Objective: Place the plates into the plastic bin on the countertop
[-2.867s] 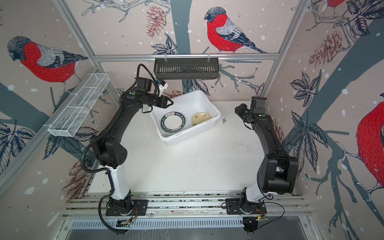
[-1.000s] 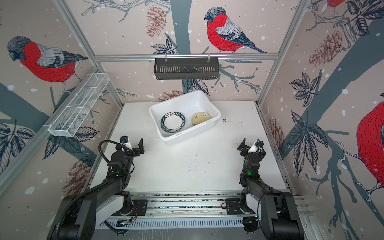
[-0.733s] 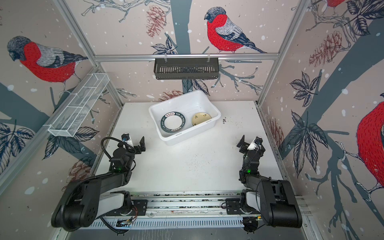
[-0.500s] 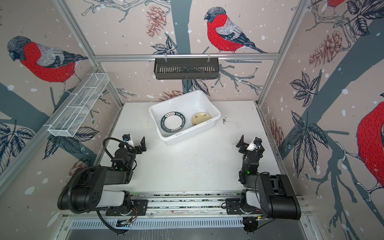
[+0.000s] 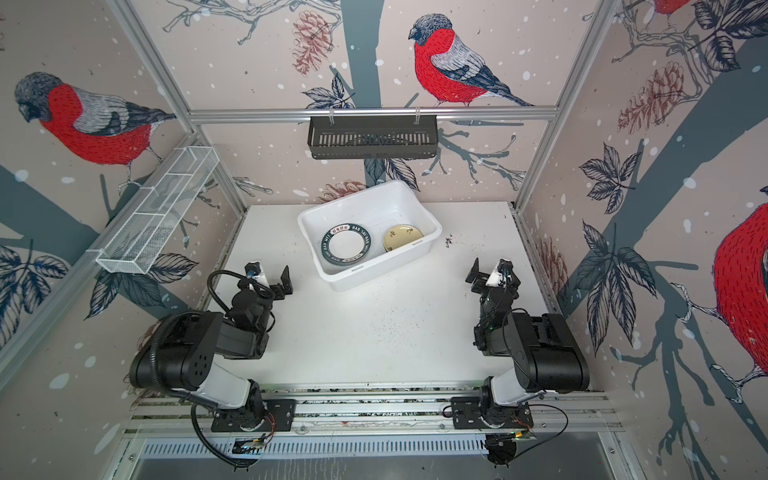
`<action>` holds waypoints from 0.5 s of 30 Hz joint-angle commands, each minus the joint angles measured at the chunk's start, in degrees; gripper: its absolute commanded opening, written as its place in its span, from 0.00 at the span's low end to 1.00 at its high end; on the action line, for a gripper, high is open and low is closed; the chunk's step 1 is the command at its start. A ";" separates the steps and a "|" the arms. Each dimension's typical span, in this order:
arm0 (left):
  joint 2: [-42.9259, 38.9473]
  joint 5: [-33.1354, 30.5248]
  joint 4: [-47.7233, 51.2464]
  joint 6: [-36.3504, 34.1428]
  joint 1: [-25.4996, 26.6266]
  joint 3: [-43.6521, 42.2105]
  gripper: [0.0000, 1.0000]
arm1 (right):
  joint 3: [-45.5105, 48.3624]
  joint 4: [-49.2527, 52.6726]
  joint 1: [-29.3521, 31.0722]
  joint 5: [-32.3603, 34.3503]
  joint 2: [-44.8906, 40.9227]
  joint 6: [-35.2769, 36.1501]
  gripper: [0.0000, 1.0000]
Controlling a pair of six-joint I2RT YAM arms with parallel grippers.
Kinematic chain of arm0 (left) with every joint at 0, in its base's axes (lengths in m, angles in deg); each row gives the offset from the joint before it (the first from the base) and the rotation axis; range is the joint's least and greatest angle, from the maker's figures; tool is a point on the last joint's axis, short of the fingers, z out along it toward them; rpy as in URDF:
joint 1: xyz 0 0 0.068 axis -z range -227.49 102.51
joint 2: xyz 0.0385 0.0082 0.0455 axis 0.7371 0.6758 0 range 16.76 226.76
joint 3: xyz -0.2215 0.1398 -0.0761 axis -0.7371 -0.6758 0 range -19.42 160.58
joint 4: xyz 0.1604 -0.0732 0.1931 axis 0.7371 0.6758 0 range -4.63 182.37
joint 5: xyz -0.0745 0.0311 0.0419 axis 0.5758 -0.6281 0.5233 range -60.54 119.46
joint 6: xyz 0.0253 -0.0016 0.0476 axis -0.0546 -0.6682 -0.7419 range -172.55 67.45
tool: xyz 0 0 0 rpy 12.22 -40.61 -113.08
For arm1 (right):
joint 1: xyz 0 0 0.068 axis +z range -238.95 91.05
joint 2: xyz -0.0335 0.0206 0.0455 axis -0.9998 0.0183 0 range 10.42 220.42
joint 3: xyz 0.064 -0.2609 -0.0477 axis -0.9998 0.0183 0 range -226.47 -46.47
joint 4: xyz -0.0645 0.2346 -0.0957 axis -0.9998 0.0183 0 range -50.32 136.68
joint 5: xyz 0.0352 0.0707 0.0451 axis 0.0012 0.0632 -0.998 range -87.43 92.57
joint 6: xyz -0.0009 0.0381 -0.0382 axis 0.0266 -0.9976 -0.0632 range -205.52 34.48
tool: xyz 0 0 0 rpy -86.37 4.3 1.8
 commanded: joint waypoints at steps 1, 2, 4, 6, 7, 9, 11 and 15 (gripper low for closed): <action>0.22 2.19 1.38 -1.21 0.05 0.66 0.98 | 0.06 1.44 0.15 -0.37 0.35 1.44 0.99; 0.26 2.24 1.17 -1.19 0.05 0.57 0.98 | -0.04 1.85 0.13 -0.42 0.30 1.44 1.00; 0.17 2.24 1.04 -1.21 0.01 0.47 0.98 | 0.30 0.75 0.21 -0.17 0.54 1.53 1.00; 0.20 2.23 1.13 -1.28 0.09 0.55 0.99 | 0.13 1.18 0.36 -0.11 0.56 1.71 0.99; 0.18 2.24 1.13 -1.30 0.01 0.60 0.98 | 0.06 1.09 0.47 0.00 0.55 1.82 0.99; 0.18 2.23 1.18 -1.30 0.04 0.52 0.98 | -0.05 1.35 0.52 0.16 0.58 1.97 0.99; 0.26 2.24 1.08 -1.30 0.03 0.54 0.98 | -0.05 1.29 0.65 0.19 0.51 1.97 0.99; 0.26 2.15 1.10 -1.30 0.01 0.56 0.98 | -0.05 1.35 0.65 0.21 0.51 1.97 1.00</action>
